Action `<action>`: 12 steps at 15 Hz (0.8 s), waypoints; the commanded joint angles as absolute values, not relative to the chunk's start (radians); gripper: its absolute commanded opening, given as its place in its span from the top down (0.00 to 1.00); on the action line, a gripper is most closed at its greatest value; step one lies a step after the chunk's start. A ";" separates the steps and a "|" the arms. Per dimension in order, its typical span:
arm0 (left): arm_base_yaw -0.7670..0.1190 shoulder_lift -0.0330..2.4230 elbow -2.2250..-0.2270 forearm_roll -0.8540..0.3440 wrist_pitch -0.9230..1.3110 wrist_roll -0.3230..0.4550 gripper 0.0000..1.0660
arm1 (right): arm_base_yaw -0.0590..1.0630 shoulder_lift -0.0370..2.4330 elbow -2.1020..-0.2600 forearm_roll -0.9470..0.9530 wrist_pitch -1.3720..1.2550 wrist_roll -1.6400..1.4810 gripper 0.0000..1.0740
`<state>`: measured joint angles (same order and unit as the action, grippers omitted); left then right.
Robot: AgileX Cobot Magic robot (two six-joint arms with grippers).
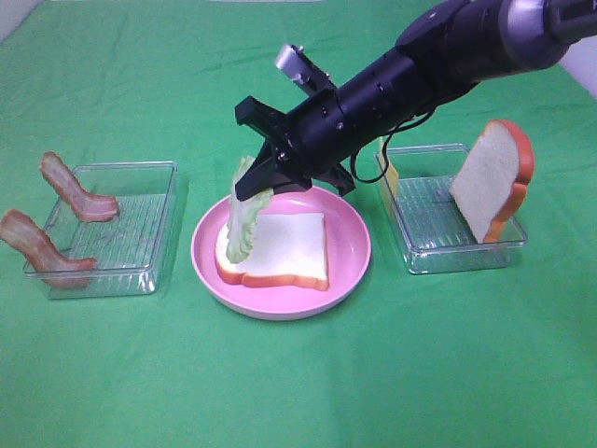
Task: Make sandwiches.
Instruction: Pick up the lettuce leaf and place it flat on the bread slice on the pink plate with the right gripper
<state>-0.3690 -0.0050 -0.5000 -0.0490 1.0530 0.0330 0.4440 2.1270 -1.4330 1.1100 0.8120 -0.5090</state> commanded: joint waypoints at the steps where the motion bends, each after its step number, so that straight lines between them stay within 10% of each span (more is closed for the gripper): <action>1: -0.373 -0.024 -0.499 -0.046 1.046 0.033 0.18 | 0.444 2.150 -1.439 1.116 0.772 -0.522 1.00; 7: -0.373 -0.024 -0.499 -0.046 1.046 0.033 0.18 | 0.443 2.151 -1.439 0.969 0.701 -0.433 0.82; 12: -0.373 -0.024 -0.499 -0.046 1.046 0.033 0.18 | 0.443 2.150 -1.439 0.868 0.711 -0.433 0.36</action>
<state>-0.3690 -0.0050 -0.5000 -0.0490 1.0530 0.0330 0.4440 2.1510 -1.4330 0.8780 0.7030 -0.4300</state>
